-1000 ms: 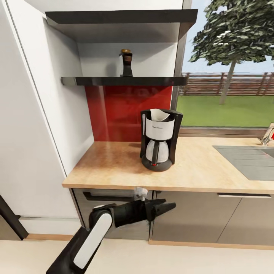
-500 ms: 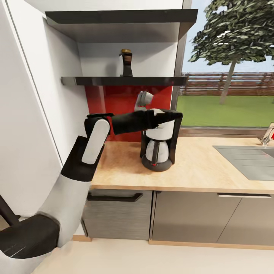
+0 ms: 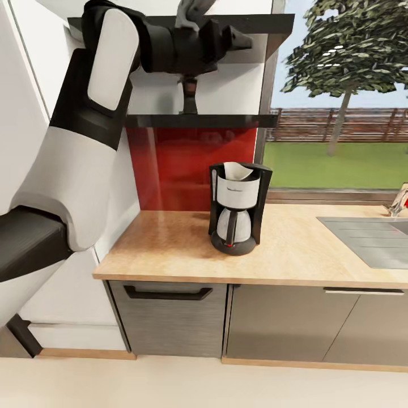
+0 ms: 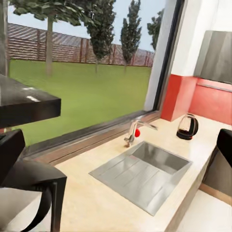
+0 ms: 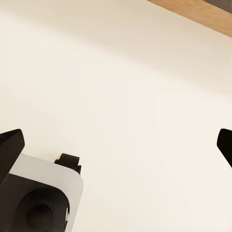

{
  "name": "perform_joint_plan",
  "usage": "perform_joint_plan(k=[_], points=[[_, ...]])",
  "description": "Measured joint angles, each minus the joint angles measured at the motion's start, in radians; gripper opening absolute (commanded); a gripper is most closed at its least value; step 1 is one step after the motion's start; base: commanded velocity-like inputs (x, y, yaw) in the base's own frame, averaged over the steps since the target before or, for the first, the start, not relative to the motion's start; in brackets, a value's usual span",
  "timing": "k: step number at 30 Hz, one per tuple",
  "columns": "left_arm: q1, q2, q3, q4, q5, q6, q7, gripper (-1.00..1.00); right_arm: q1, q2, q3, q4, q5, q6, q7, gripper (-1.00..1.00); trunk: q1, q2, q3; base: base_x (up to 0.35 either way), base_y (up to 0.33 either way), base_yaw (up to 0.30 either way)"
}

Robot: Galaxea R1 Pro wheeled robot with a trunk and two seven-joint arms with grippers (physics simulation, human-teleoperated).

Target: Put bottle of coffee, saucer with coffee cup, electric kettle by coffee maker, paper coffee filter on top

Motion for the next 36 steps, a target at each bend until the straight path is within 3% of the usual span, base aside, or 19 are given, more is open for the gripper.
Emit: perform_joint_plan(k=[2,5,6,7,8,13,14,15,19,20,24,36], points=[[-0.014,0.000,-0.001,0.005,-0.016,-0.001,0.046,1.00,0.000,0.000,0.000,0.000,0.000,0.000,0.000,1.00,0.000,0.000,0.000,0.000,0.000,0.000],[-0.022,0.000,-0.010,0.009,-0.108,-0.001,0.106,1.00,0.000,0.000,0.001,0.001,0.002,0.001,0.000,1.00,0.000,0.000,0.000,0.000,0.000,0.000],[-0.025,0.000,-0.026,0.009,-0.219,-0.001,0.147,1.00,0.000,0.000,0.002,0.004,0.012,0.001,0.000,1.00,0.000,0.000,0.000,0.000,0.000,0.000],[-0.026,0.000,-0.033,0.009,-0.256,0.000,0.158,1.00,0.000,0.000,0.002,0.005,0.019,0.001,0.001,1.00,0.000,0.000,0.000,0.000,0.000,0.000],[-0.026,0.000,-0.041,0.011,-0.316,0.000,0.173,1.00,0.000,0.000,0.002,0.008,0.038,0.001,0.001,1.00,0.000,0.000,0.000,0.000,0.000,0.000],[-0.028,0.000,-0.052,0.026,-0.399,0.000,0.196,1.00,0.000,0.000,0.002,0.021,0.115,0.001,0.001,1.00,0.000,0.000,0.000,0.000,0.000,0.000],[-0.028,0.000,-0.053,0.029,-0.405,-0.001,0.198,1.00,0.000,0.000,0.002,0.025,0.127,0.000,0.001,1.00,0.000,0.000,0.000,0.029,0.000,0.000],[-0.028,0.000,-0.055,0.035,-0.420,-0.001,0.207,1.00,0.000,0.000,0.002,0.049,0.171,0.001,0.002,1.00,0.000,0.000,0.000,0.070,0.000,0.000],[-0.028,0.000,-0.056,0.038,-0.427,-0.001,0.218,1.00,0.000,0.000,0.002,0.091,0.248,0.001,0.002,1.00,0.000,0.000,0.000,0.182,-0.021,0.000],[-0.028,0.000,-0.056,0.040,-0.429,-0.001,0.220,1.00,0.000,0.001,0.003,0.119,0.339,0.001,0.003,1.00,0.000,0.000,0.000,0.132,-0.024,0.000],[-0.028,0.000,-0.056,0.042,-0.430,-0.001,0.223,1.00,0.001,0.006,0.002,0.158,0.455,0.000,0.003,1.00,0.000,0.000,0.000,0.201,-0.010,0.000],[-0.028,0.000,-0.056,0.043,-0.431,-0.001,0.227,1.00,0.001,0.011,0.001,0.169,0.485,0.000,0.003,1.00,0.000,0.000,0.000,0.141,-0.057,0.000]])
